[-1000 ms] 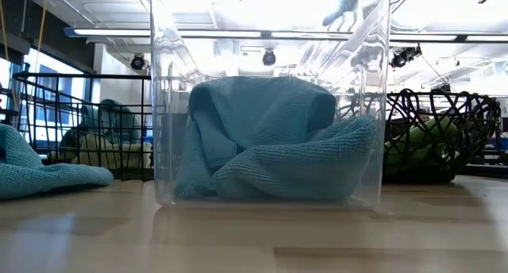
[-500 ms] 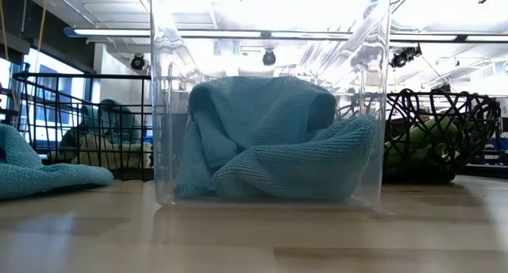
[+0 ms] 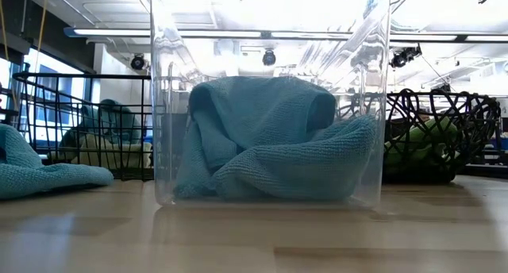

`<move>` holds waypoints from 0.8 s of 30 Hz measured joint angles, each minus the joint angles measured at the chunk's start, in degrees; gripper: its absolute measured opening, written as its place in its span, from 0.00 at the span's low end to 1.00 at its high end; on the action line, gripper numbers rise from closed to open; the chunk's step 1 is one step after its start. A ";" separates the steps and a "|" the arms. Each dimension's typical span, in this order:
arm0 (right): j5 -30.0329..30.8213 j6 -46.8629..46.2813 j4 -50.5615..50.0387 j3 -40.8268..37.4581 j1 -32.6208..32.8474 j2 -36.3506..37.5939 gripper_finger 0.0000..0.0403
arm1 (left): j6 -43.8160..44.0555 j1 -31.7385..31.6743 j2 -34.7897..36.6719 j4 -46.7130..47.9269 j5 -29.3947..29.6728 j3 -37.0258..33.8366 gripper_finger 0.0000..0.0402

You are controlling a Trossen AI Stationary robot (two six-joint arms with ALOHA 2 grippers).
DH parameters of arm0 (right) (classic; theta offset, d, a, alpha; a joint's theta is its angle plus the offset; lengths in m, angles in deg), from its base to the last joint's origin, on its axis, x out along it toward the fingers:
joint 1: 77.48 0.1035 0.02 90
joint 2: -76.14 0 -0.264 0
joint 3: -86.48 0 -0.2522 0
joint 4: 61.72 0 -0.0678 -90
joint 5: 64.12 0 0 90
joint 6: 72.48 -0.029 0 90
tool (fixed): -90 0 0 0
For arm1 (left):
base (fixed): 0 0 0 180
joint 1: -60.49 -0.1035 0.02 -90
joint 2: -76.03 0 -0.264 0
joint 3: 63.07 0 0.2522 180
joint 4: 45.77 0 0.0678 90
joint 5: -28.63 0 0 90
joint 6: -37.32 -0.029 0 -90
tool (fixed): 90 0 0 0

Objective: Sort microfiber towel by color & place in baskets

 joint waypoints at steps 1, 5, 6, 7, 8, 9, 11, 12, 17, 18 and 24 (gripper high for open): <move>0.00 -0.04 0.04 0.00 0.00 0.00 0.71 | -0.27 0.00 0.00 0.07 0.00 0.00 0.50; 0.00 -4.05 0.12 0.00 0.00 0.02 0.71 | -0.23 0.00 0.00 1.04 0.53 0.01 0.50; 0.00 -4.60 0.12 0.00 0.00 0.02 0.71 | 0.70 0.03 0.00 2.02 1.64 0.04 0.50; 0.00 -5.09 0.12 0.00 0.00 0.02 0.71 | 2.42 0.04 0.00 3.28 3.68 0.07 0.50; -0.01 -5.11 0.09 0.00 0.00 0.02 0.71 | 4.58 0.02 -0.02 5.56 6.52 0.41 0.50; 0.00 -5.11 0.06 0.00 0.00 0.02 0.71 | 6.70 -0.22 -0.14 8.93 9.73 1.37 0.50; 0.00 -5.11 0.08 0.00 0.00 0.02 0.71 | 10.44 -1.58 -1.49 18.14 15.18 5.20 0.50; 0.00 -5.11 0.07 0.00 0.00 0.02 0.71 | 11.85 -2.86 -2.43 23.95 16.45 7.73 0.50; 0.04 -5.07 0.01 0.00 0.00 0.00 0.71 | 19.37 -16.33 -9.41 55.76 17.70 22.76 0.50; 0.38 -5.07 0.01 0.00 0.00 0.00 0.71 | 19.80 -19.78 -10.95 60.68 17.03 24.68 0.50; 1.33 -5.27 -0.01 0.00 0.00 0.00 0.71 | 18.29 -38.85 -19.73 69.63 5.53 26.37 0.50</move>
